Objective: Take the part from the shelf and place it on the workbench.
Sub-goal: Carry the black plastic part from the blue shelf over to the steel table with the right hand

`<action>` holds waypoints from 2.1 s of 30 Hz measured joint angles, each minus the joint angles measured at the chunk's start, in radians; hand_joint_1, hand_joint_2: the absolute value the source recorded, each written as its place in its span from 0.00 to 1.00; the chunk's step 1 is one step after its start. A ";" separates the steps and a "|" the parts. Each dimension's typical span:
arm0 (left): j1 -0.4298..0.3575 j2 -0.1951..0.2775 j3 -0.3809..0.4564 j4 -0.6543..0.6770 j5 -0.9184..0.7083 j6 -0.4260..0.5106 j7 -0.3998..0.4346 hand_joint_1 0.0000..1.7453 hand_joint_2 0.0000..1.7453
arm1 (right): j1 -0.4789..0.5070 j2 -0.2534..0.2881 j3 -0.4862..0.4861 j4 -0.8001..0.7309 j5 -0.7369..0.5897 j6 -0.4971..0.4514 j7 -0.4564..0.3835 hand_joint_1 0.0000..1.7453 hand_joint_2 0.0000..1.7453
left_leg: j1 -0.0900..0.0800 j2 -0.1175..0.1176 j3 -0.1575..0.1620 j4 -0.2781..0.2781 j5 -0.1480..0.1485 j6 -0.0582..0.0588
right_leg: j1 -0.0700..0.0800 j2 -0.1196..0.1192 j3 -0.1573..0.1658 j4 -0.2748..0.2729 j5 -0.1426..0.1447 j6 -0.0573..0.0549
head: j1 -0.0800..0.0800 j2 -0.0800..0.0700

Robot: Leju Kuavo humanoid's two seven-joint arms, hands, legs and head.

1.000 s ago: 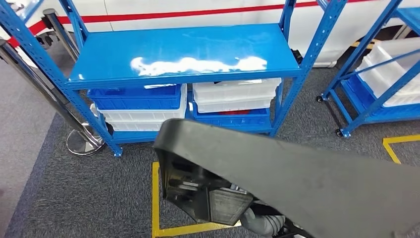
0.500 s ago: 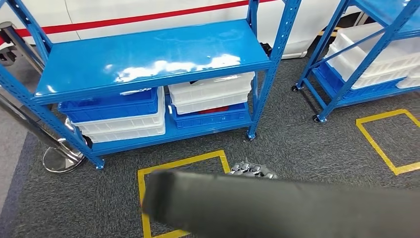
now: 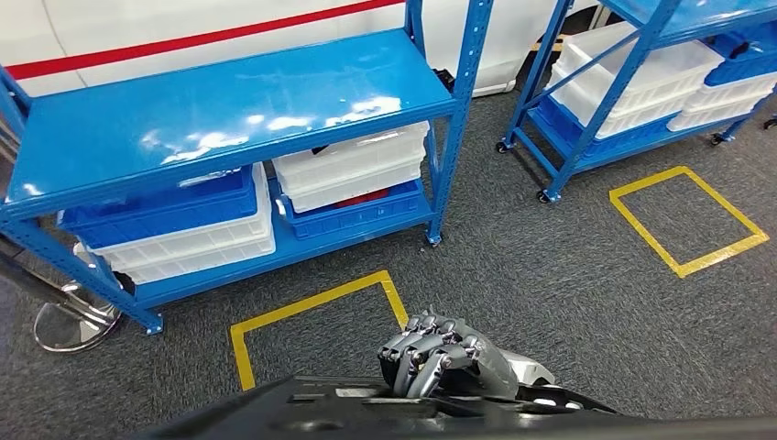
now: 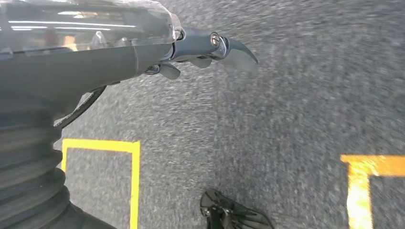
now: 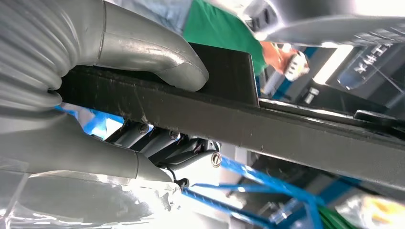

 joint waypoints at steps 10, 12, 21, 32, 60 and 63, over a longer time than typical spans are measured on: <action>-0.009 0.024 -0.007 0.000 -0.004 -0.031 -0.053 0.00 1.00 | -0.006 0.008 0.000 0.027 -0.001 -0.025 0.000 0.92 1.00 | 0.005 -0.076 -0.119 0.271 -0.127 -0.032 | -0.007 0.093 -0.002 -0.028 0.019 -0.041 | -0.001 0.000; -0.010 0.033 -0.009 0.000 -0.008 -0.038 -0.061 0.00 1.00 | 0.003 0.007 -0.003 0.028 -0.001 -0.041 0.000 0.92 1.00 | 0.009 -0.087 -0.083 0.186 -0.061 -0.035 | -0.009 0.118 -0.002 -0.020 0.017 -0.038 | -0.001 0.000; -0.008 0.053 -0.036 0.000 -0.050 -0.008 -0.024 0.00 1.00 | 0.052 0.002 -0.019 -0.008 -0.004 -0.093 0.000 0.92 1.00 | 0.015 -0.102 -0.012 0.007 0.008 0.005 | -0.010 0.104 -0.062 0.068 -0.025 0.011 | 0.004 0.000; 0.007 0.049 -0.038 0.000 -0.028 -0.009 0.015 0.00 1.00 | 0.084 -0.021 -0.042 -0.028 -0.037 -0.155 -0.001 0.92 1.00 | -0.001 0.019 -0.006 0.006 -0.002 -0.005 | 0.008 -0.003 0.000 -0.009 -0.009 -0.014 | 0.005 0.000; 0.029 -0.021 -0.040 0.008 -0.058 -0.029 0.055 0.00 1.00 | 0.158 -0.032 -0.054 -0.012 -0.035 -0.087 0.011 0.92 1.00 | 0.003 -0.010 -0.011 0.017 -0.007 0.008 | 0.000 0.016 -0.032 0.055 -0.018 -0.007 | 0.009 0.000; 0.028 -0.028 -0.040 0.008 -0.052 -0.031 0.046 0.00 1.00 | 0.159 -0.032 -0.056 -0.013 -0.032 -0.074 0.006 0.92 1.00 | 0.000 0.018 -0.004 0.014 -0.012 -0.004 | 0.015 0.007 -0.008 -0.002 -0.010 -0.022 | 0.009 0.000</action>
